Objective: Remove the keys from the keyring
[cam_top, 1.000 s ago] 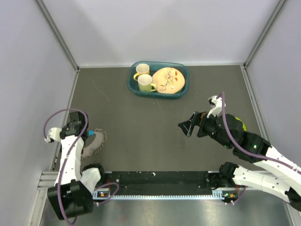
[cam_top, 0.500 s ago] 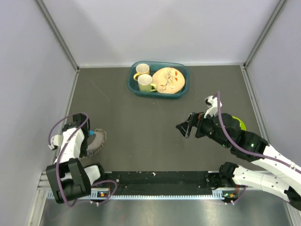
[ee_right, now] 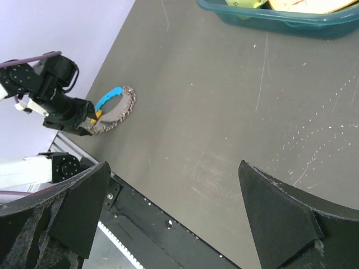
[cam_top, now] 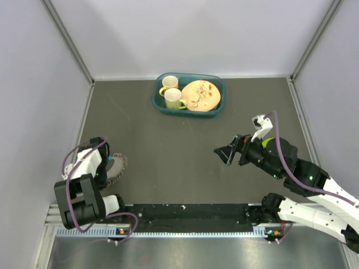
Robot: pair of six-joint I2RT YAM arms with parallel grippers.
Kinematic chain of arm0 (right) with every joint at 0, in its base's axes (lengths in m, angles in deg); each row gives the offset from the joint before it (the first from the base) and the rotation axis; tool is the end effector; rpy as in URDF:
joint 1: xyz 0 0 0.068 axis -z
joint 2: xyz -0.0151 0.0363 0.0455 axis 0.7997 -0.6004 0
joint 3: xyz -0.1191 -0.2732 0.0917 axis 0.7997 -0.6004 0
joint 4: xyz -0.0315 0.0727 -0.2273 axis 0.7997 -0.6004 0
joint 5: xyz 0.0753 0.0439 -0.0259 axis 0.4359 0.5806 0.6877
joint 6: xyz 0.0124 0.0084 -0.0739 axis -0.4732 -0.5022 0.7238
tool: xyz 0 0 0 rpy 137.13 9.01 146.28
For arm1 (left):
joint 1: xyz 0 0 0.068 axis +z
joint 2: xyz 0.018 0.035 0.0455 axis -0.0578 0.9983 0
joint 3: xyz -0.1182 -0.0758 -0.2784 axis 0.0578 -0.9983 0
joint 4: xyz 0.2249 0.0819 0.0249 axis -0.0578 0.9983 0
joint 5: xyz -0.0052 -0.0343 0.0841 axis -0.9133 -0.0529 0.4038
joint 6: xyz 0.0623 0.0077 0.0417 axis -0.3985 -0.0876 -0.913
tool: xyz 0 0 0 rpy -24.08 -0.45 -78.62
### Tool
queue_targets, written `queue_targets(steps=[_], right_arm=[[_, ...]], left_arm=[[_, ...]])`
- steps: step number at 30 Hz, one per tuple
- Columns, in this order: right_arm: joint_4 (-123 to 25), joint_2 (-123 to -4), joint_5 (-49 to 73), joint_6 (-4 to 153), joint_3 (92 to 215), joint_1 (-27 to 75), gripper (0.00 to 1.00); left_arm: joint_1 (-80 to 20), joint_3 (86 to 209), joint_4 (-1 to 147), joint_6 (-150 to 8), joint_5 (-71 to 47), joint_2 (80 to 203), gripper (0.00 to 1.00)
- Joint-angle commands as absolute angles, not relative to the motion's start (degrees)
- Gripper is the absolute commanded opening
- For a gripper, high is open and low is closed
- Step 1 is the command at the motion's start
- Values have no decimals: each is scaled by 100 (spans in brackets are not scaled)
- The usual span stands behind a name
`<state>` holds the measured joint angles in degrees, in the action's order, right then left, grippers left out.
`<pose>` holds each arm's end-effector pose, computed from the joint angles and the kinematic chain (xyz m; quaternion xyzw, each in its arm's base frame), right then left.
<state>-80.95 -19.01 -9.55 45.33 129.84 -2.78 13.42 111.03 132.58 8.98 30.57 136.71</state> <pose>0.0711 0.0777 0.3732 -0.0646 0.7969 0.3589 0.4816 0.1152 0.0719 0.1966 -0.7724 0.5624 0.2441 0.1657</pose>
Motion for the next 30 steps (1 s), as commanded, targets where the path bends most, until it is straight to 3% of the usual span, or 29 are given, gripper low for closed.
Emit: queue_targets(steps=[1, 2, 6, 10, 16, 19, 23, 30], right_arm=[[-7880, -1814, -956, 4557, 13083, -324, 98], [-7880, -1814, -957, 4557, 13074, -324, 98], [-7880, -1814, -1009, 4539, 13013, -315, 98], [-7880, -1814, -1360, 4460, 12785, -332, 98], [-7529, -2007, -2011, 4328, 12442, -324, 98], [-7221, -2235, -2143, 4215, 12354, -324, 98], [-6817, -2613, -2249, 3767, 12187, -315, 97], [-5315, -3562, -1609, 2512, 11519, -315, 93]], left_arm=[[1382, 11127, 13272, 1194, 3006, 13904, 50], [1374, 11127, 13220, 1159, 2910, 13931, 40], [1382, 11136, 13184, 1001, 2646, 13887, 15], [1365, 11180, 13035, 430, 2207, 13554, 0], [1032, 10873, 12332, -476, 584, 12894, 0], [435, 10898, 12305, -564, 256, 12806, 0], [-1074, 11136, 12279, -407, 88, 12666, 0], [-2256, 10908, 11506, 190, -613, 12358, 0]])
